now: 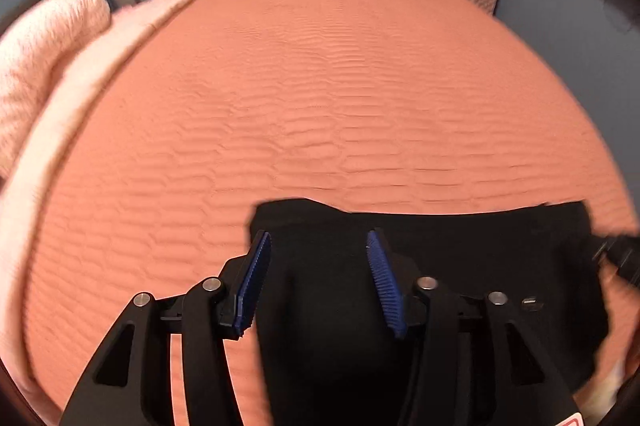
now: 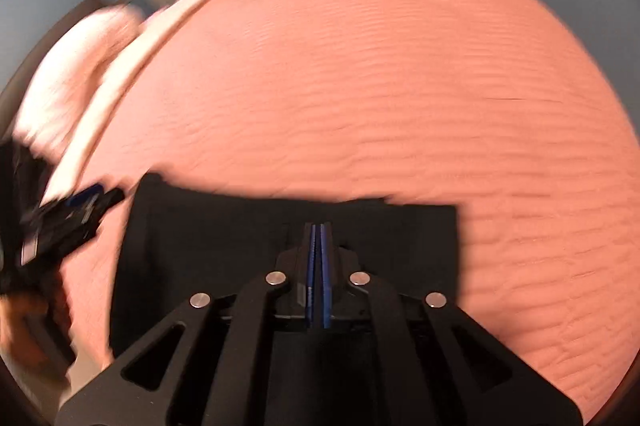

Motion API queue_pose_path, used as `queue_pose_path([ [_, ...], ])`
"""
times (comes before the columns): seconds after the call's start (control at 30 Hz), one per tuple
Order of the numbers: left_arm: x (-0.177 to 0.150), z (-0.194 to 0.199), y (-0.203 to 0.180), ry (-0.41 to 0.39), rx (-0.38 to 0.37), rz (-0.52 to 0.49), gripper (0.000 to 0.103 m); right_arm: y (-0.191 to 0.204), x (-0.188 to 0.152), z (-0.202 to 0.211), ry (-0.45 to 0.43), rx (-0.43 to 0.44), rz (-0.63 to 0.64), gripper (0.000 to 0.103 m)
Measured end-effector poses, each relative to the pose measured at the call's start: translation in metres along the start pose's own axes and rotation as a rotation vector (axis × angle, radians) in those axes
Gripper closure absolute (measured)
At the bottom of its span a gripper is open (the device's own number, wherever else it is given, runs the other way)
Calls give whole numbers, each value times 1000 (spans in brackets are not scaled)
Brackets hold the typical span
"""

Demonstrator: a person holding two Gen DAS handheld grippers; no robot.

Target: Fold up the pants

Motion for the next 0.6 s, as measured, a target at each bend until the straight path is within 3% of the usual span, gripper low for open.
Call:
queue_pose_path([
  [0.03, -8, -8, -4, 25, -6, -8, 51, 7, -13, -13, 39, -71, 109, 103],
  [0.07, -21, -30, -11, 92, 46, -61, 50, 1, -19, -20, 56, -115, 128, 103],
  [0.1, -33, -47, -11, 135, 93, -109, 47, -17, -23, -18, 46, -71, 52, 103],
  [0.13, -38, -48, -11, 107, 74, -116, 47, -33, -23, -10, 41, -52, -33, 103],
  [0.17, -40, -39, -4, 93, 94, -88, 49, -54, -29, 11, 12, -125, -113, 103],
  [0.2, -46, -28, 5, 98, 139, -58, 54, -58, -31, 26, -21, -185, -114, 97],
  [0.23, -47, -12, 9, 80, 146, -11, 56, -54, -35, 40, -48, -184, -104, 97],
  [0.3, -53, 17, 2, 14, 66, 52, 52, -28, -51, 53, -44, -84, -64, 98],
  [0.4, -85, 26, -27, 67, -42, 33, 47, -1, -88, 25, 60, -83, 97, 99],
  [0.43, -102, 20, -36, 112, -39, -24, 47, -6, -98, 23, 47, -89, 111, 103],
  [0.5, -129, 6, -38, 155, 44, -129, 45, -41, -103, 41, 36, -41, -53, 103],
  [0.53, -136, 11, -34, 120, 41, -137, 45, -47, -102, 49, 28, -49, -85, 103],
  [0.57, -137, 20, -28, 115, 65, -114, 46, -50, -99, 66, -10, -115, -86, 103],
  [0.6, -137, 27, -24, 117, 106, -86, 50, -41, -96, 74, -34, -134, -59, 97],
])
Point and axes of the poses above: each gripper's, at about its wrist camera, not at the fingertips, and z roughly against the way its jaws point, y to its left, x to its top, the point moved 4 cm from there along -z, roughly the way its jaws point, and after that the axes turned 7 degrees about -x, right-handed, at the moved point
